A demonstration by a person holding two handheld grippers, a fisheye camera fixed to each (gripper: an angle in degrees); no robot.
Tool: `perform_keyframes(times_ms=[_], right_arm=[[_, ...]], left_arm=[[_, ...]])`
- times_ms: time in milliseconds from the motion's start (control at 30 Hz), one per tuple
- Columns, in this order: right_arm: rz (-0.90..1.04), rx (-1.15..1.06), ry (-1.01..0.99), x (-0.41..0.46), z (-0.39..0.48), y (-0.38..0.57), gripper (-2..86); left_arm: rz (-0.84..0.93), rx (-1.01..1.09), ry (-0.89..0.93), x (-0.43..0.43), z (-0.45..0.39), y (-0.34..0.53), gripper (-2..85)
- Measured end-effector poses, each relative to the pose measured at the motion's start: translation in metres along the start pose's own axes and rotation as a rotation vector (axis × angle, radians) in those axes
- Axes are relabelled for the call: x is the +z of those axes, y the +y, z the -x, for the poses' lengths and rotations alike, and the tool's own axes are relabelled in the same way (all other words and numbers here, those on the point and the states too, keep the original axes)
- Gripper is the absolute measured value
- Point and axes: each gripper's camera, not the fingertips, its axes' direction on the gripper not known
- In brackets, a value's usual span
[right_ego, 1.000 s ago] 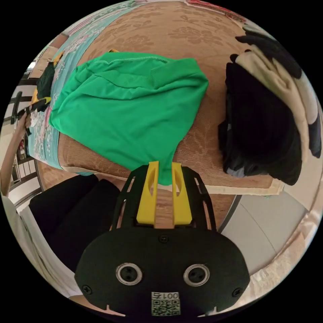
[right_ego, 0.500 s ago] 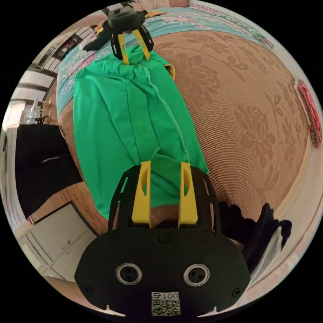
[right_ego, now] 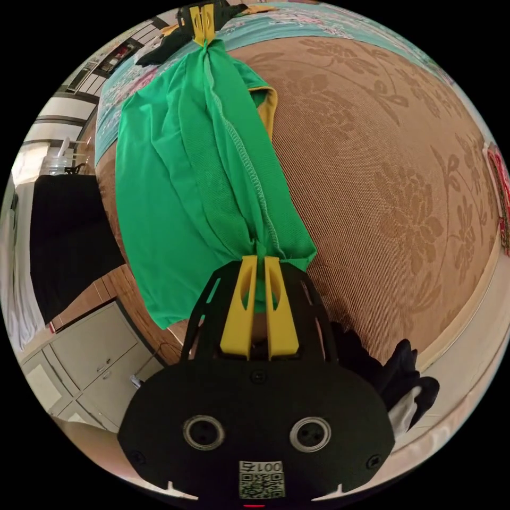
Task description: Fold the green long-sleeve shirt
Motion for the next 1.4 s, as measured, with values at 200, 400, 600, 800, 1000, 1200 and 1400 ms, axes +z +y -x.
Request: perform_keyframes(times_ms=[200, 400, 600, 800, 1000, 1200, 1400], right_arm=[[-0.016, 0.074, -0.013, -0.016, -0.01, 0.005, 1.3], [-0.019, 0.134, -0.024, -0.032, -0.006, 0.013, 1.1], [-0.129, 0.046, -0.262, -0.062, 0.004, 0.037, 1.2], [-0.13, 0.235, -0.236, -0.059, 0.001, 0.04, 0.9], [-0.177, 0.544, -0.244, -0.04, -0.012, 0.055, 0.9], [-0.183, 0.552, -0.06, -0.045, 0.016, 0.042, 2.2], [-0.156, 0.618, -0.147, -0.023, 0.011, 0.034, 6.1]], left_arm=[[-0.043, -0.135, 0.009, 0.01, 0.027, 0.006, -0.9], [0.079, -0.055, -0.093, 0.031, 0.021, -0.011, -0.9], [-0.024, -0.003, 0.063, 0.026, 0.018, 0.012, -1.0], [-0.031, 0.045, 0.072, 0.035, 0.01, 0.028, -1.0], [-0.067, -0.114, -0.011, 0.065, 0.035, 0.037, -1.0], [-0.026, -0.156, -0.026, 0.112, 0.026, 0.038, -1.0], [-0.076, -0.3, 0.076, 0.147, 0.026, 0.062, -0.5]])
